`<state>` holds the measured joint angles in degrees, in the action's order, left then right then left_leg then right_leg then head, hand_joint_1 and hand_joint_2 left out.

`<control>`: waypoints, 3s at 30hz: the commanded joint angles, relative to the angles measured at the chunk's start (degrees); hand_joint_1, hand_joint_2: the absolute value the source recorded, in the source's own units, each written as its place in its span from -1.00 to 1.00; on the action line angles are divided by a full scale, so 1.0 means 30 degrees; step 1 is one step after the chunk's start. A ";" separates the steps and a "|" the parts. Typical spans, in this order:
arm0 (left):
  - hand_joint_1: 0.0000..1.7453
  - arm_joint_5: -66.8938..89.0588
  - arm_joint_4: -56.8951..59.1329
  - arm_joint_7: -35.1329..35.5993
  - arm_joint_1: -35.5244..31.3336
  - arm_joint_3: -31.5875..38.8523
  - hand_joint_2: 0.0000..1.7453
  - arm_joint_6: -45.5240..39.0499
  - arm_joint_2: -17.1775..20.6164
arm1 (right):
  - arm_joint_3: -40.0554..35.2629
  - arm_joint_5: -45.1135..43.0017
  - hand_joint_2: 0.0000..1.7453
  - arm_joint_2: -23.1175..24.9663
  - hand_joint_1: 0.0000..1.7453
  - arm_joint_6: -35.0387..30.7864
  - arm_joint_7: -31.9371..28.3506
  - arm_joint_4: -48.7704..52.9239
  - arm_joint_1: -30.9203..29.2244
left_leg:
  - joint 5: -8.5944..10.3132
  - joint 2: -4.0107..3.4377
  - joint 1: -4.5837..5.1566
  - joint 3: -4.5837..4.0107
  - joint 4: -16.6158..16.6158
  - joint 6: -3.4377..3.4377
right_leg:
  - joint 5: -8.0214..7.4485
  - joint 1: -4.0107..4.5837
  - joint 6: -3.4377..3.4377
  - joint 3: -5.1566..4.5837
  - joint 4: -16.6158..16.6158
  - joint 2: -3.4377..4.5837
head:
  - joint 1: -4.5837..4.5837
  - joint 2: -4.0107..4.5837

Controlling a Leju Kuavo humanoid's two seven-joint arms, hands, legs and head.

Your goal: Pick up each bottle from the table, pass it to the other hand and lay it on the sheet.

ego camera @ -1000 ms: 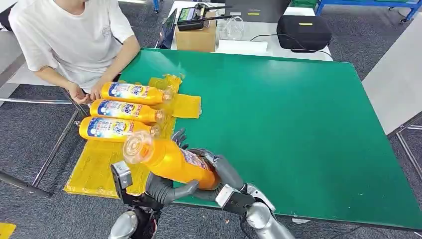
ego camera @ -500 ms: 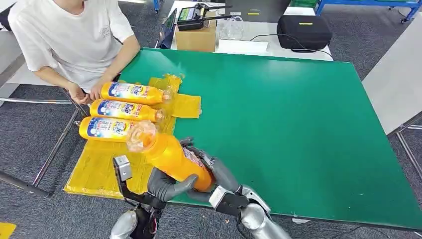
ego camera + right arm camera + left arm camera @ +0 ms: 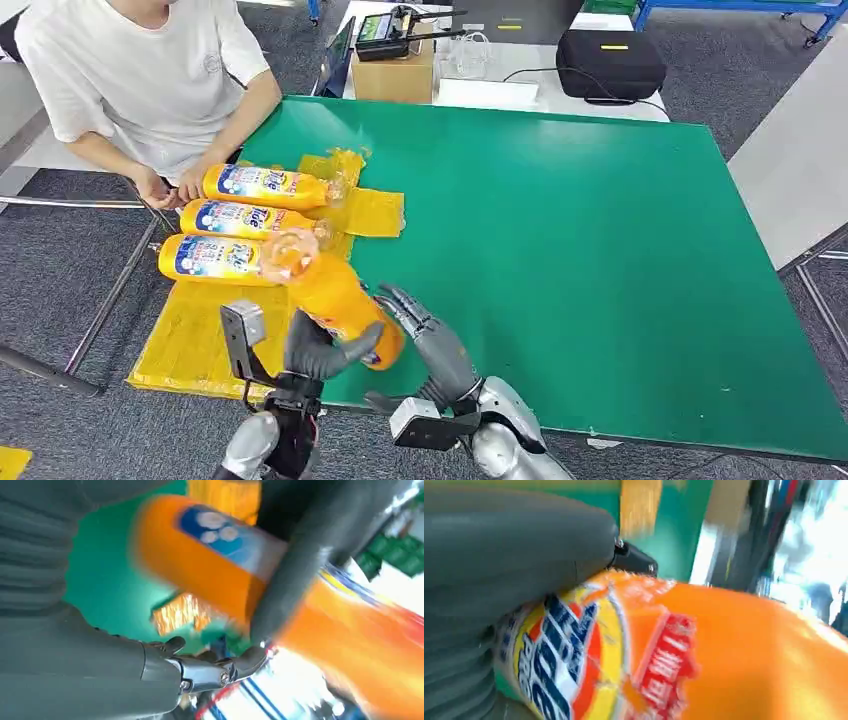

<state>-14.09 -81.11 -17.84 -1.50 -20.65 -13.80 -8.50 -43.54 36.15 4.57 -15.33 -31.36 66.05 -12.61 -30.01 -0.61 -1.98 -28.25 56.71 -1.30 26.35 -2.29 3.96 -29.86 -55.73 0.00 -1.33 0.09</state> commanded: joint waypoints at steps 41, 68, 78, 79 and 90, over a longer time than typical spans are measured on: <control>-1.00 1.7799 0.0614 0.5139 -0.1827 0.2259 1.00 0.8629 0.9983 | 0.3395 -0.2756 -1.00 0.0237 -1.00 0.1327 -0.2878 0.2674 0.2452 | 0.0024 0.0030 -0.0021 0.0012 -0.0039 0.0049 | -0.0001 0.0028 -0.0067 0.0022 0.0015 -0.0032 | 0.0007 0.0000; -1.00 1.5024 -0.0201 0.3681 -0.1865 0.0281 1.00 0.7665 0.8955 | 0.2782 -0.3691 -1.00 -0.0117 -1.00 0.0881 -0.2878 0.2249 0.2219 | 0.0008 0.0047 -0.0021 0.0038 -0.0048 0.0058 | 0.0009 0.0030 -0.0066 0.0050 0.0032 -0.0023 | 0.0000 0.0000; -1.00 1.1864 -0.1274 0.1778 -0.1147 0.1554 1.00 0.7797 0.7701 | 0.2619 -0.4144 -1.00 -0.0193 -1.00 -0.0079 -0.2878 0.2856 0.2323 | 0.0017 0.0041 -0.0020 0.0018 -0.0041 0.0044 | 0.0001 0.0026 -0.0059 0.0026 0.0021 -0.0020 | 0.0007 0.0000; -1.00 1.0704 -0.2427 0.0911 -0.0660 0.2084 1.00 0.7311 0.6663 | 0.2600 -0.4857 -1.00 -0.0197 -1.00 -0.1176 -0.2878 0.3606 0.2569 | 0.0018 0.0044 -0.0022 0.0041 -0.0059 0.0057 | -0.0001 0.0032 -0.0075 0.0049 0.0041 -0.0021 | 0.0000 0.0000; -1.00 0.3142 -0.6453 -0.1031 0.1268 0.2724 1.00 0.5994 0.3169 | 0.2970 -0.6308 -1.00 -0.0042 -1.00 -0.4132 -0.2878 0.5454 0.3693 | -0.0007 0.0039 -0.0002 0.0003 -0.0027 0.0039 | 0.0011 0.0014 -0.0064 0.0017 0.0029 -0.0023 | 0.0000 0.0000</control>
<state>-2.26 -96.26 -20.66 0.24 -14.82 3.72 6.72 -34.53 18.01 5.57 -27.95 -40.13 80.17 -1.64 -30.01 -0.53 -1.96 -28.35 56.70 -1.31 26.36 -2.31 3.96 -29.94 -55.72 -0.05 -1.33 0.09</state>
